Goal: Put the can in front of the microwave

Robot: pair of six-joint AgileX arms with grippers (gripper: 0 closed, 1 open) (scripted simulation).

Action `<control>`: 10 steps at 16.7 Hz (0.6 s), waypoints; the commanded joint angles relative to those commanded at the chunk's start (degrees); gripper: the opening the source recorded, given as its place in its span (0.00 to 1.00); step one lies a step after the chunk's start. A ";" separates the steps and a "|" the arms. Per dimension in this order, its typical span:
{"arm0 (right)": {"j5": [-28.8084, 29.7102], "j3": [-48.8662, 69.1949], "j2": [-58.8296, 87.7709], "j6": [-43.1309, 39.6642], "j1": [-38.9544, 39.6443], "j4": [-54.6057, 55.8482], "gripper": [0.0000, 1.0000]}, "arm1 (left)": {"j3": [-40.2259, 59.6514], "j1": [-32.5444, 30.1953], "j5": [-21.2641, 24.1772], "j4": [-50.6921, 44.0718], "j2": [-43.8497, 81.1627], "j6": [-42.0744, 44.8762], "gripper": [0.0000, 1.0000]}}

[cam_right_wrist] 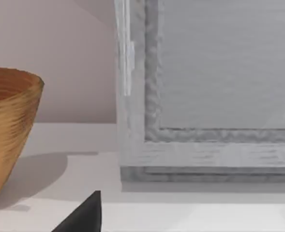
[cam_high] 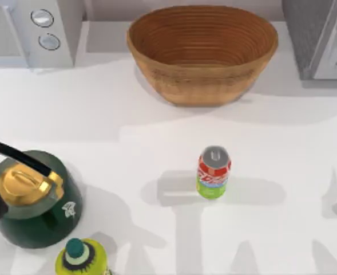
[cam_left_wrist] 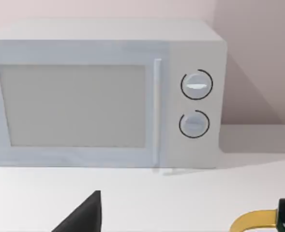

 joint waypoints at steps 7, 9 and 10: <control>0.00 0.00 0.00 0.00 0.00 0.00 1.00 | 7.76 -2.38 -0.04 -4.59 7.47 0.42 1.00; 0.00 0.00 0.00 0.00 0.00 0.00 1.00 | 14.16 -4.41 -0.13 -8.53 13.67 0.65 1.00; 0.00 0.00 0.00 0.00 0.00 0.00 1.00 | 17.89 -5.60 -0.18 -10.83 17.27 0.74 1.00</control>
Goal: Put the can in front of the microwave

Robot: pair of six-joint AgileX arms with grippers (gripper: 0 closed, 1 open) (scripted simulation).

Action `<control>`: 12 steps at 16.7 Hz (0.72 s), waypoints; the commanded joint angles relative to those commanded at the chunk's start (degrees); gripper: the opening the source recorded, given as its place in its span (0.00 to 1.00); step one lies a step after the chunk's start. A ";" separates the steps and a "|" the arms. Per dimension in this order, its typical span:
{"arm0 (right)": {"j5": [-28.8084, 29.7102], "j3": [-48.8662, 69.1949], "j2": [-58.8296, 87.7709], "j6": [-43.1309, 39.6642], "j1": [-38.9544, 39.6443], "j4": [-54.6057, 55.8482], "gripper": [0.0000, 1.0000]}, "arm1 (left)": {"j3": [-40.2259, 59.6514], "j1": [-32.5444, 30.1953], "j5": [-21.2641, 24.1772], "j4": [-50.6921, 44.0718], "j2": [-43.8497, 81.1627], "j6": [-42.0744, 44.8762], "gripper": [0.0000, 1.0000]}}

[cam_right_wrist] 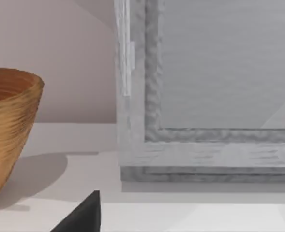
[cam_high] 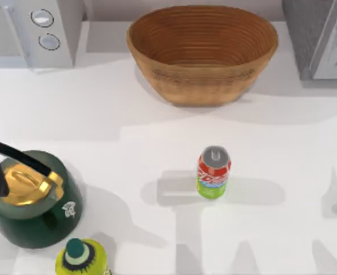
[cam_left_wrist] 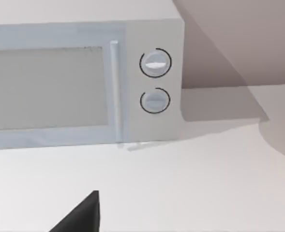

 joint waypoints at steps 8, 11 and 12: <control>0.00 0.00 0.00 0.00 0.00 0.00 1.00 | 39.16 -13.32 -0.34 -24.36 38.30 0.16 1.00; 0.00 0.00 0.00 0.00 0.00 0.00 1.00 | 55.48 -19.30 -0.31 -34.73 54.98 -0.08 1.00; 0.00 0.00 0.00 0.00 0.00 0.00 1.00 | 60.81 -21.31 -0.29 -38.16 60.57 -0.19 1.00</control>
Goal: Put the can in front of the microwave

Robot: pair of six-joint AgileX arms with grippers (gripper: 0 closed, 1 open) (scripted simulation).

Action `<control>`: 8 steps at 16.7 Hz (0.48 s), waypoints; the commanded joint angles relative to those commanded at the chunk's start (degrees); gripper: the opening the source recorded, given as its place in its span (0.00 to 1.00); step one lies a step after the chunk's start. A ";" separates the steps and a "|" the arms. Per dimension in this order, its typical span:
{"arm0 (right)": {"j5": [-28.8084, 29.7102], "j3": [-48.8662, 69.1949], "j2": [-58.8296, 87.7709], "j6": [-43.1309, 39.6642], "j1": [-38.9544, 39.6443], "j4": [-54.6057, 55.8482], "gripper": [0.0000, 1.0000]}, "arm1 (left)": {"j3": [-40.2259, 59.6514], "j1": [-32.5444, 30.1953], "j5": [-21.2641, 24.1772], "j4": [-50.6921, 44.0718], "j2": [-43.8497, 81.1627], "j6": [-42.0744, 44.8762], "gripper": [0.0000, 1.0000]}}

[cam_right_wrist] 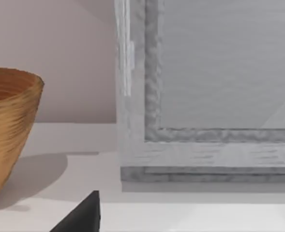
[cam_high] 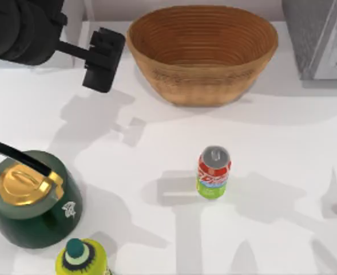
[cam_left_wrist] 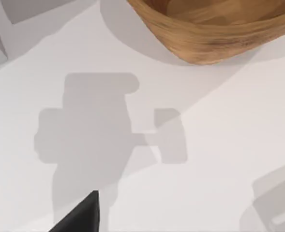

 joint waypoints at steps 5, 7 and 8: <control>0.00 0.00 0.00 0.00 0.00 0.00 1.00 | 24.43 -9.61 0.22 -16.12 26.50 -0.73 1.00; 0.00 0.00 0.00 0.00 0.00 0.00 1.00 | 32.64 -13.05 0.35 -21.75 35.77 -1.08 1.00; 0.00 0.00 0.00 0.00 0.00 0.00 1.00 | 36.33 -14.65 0.42 -24.33 40.01 -1.25 1.00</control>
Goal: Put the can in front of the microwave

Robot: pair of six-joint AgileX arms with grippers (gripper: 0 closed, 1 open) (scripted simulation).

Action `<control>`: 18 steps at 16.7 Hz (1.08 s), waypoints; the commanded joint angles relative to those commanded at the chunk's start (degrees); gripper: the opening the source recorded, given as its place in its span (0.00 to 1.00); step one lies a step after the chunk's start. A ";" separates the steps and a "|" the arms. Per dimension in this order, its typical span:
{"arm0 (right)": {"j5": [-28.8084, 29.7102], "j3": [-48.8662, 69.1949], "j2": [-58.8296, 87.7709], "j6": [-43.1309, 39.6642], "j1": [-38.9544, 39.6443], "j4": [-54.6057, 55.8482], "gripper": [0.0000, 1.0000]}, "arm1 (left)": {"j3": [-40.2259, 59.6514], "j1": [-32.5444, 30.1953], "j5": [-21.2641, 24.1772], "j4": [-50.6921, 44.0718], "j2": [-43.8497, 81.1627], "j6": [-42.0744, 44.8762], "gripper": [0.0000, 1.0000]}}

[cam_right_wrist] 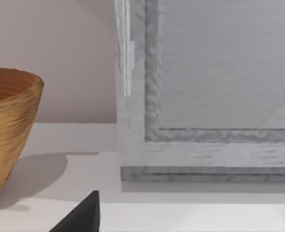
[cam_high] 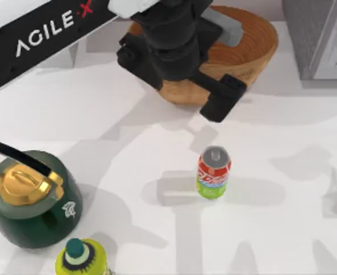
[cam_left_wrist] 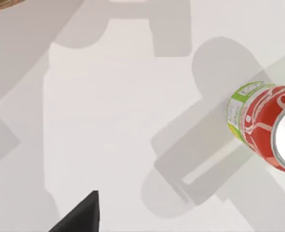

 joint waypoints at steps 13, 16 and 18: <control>0.00 0.00 0.00 0.00 0.00 0.00 1.00 | 14.77 -6.59 0.40 -10.80 17.92 -0.90 1.00; 0.00 0.00 0.00 0.00 0.00 0.00 1.00 | 12.38 -6.74 0.40 -8.46 17.82 -0.76 1.00; 0.00 0.00 0.00 0.00 0.00 0.00 1.00 | 8.57 -6.71 0.40 -4.87 17.64 -0.77 1.00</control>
